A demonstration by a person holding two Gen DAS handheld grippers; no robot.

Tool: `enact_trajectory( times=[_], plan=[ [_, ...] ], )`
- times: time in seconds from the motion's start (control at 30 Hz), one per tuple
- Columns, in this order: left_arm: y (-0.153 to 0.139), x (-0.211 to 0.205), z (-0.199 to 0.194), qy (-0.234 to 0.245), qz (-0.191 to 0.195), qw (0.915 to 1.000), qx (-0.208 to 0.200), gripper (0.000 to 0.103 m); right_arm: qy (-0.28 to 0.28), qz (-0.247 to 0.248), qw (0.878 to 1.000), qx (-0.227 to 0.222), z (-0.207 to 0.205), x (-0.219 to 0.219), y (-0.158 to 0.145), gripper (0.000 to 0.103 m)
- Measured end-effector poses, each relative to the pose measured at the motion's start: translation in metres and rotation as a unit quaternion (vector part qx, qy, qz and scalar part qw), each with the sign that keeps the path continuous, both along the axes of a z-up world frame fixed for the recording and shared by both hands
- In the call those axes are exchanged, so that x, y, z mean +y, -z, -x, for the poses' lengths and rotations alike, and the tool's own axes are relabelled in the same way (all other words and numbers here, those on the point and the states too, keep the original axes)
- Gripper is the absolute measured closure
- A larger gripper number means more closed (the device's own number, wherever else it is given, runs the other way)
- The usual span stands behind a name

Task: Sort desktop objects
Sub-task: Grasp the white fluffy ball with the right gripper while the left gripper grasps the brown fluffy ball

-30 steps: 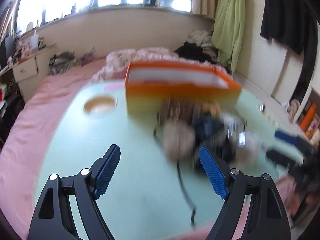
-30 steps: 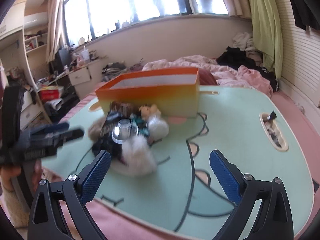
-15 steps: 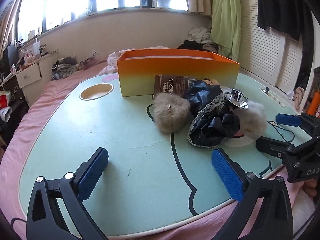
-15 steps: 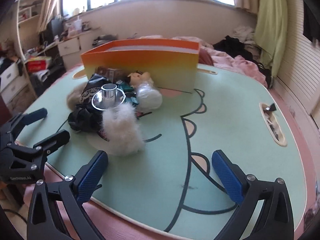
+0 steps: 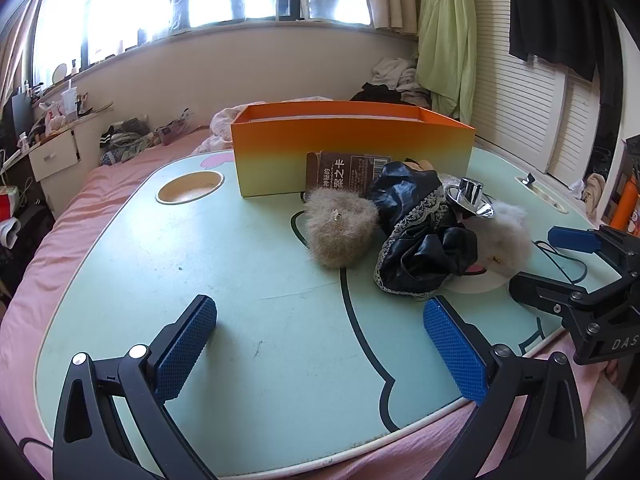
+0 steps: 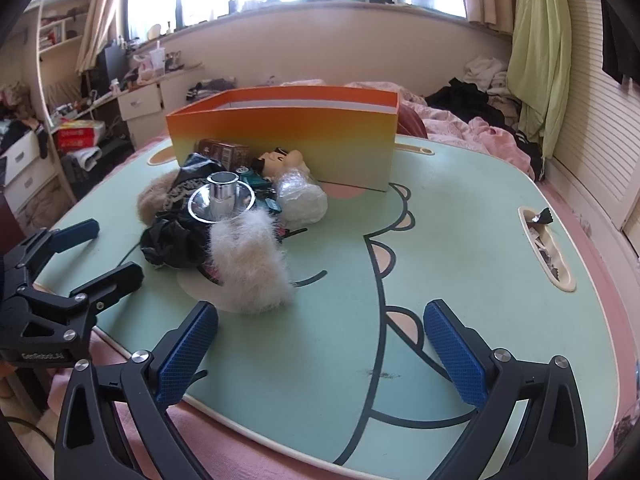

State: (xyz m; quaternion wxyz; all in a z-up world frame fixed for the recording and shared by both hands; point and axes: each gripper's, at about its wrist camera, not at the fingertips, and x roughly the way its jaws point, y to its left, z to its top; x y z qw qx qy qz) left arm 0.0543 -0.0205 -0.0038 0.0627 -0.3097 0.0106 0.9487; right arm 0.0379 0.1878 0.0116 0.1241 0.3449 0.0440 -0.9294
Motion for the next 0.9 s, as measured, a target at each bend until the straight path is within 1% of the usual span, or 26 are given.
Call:
enact_trajectory(
  times=[0.13,0.17,0.23,0.27,0.37,0.4,0.47,0.5,0.53,0.6,0.63,0.77,0.83,0.9],
  plan=[
    [0.000,0.000,0.000,0.000,0.000,1.0000,0.000,0.000,-0.010,0.022,1.000,0.016,-0.006,0.003,-0.003,0.018],
    [0.000,0.000,0.000,0.000,0.000,1.0000,0.000,0.000,-0.011,0.029,0.999,0.020,-0.007,0.004,-0.005,0.019],
    [0.000,0.000,0.000,0.000,0.000,1.0000,0.000,0.000,-0.015,0.040,0.999,0.027,-0.008,0.005,-0.008,0.025],
    [0.000,0.000,0.000,0.000,0.000,1.0000,0.000,0.000,-0.019,0.042,0.998,0.029,-0.008,0.005,-0.009,0.026],
    [0.000,0.000,0.000,0.000,0.000,1.0000,0.000,0.000,-0.040,0.031,0.998,0.038,-0.007,-0.006,-0.014,0.029],
    [0.000,0.000,0.000,0.000,0.000,1.0000,0.000,0.000,-0.045,0.027,0.998,0.042,-0.006,-0.009,-0.015,0.032],
    [0.000,0.000,0.000,0.000,0.000,1.0000,0.000,0.000,-0.052,0.013,0.997,0.047,0.000,-0.019,-0.019,0.044],
    [0.000,0.000,0.000,0.000,0.000,1.0000,0.000,0.000,-0.054,0.011,0.998,0.042,0.004,-0.021,-0.018,0.058],
    [0.000,0.000,0.000,0.000,0.000,1.0000,0.000,0.000,-0.058,0.009,0.998,0.032,0.009,-0.024,-0.016,0.068],
    [0.000,0.000,0.000,0.000,0.000,1.0000,0.001,0.000,-0.070,0.015,0.997,0.008,0.017,-0.028,-0.009,0.081],
    [0.000,0.000,0.000,-0.001,0.000,1.0000,0.001,0.000,-0.071,0.020,0.997,0.010,0.017,-0.026,-0.009,0.081],
    [-0.003,-0.001,-0.003,-0.015,-0.001,0.9999,0.004,0.001,-0.068,0.041,0.996,0.045,0.003,-0.015,-0.014,0.082],
    [-0.011,-0.003,-0.008,-0.014,-0.012,0.9997,0.019,0.010,-0.061,0.053,0.995,0.056,-0.001,-0.009,-0.016,0.082],
    [-0.023,-0.004,-0.009,-0.009,-0.021,0.9993,0.030,0.014,-0.050,0.064,0.995,0.064,-0.003,-0.003,-0.018,0.082]
  ],
)
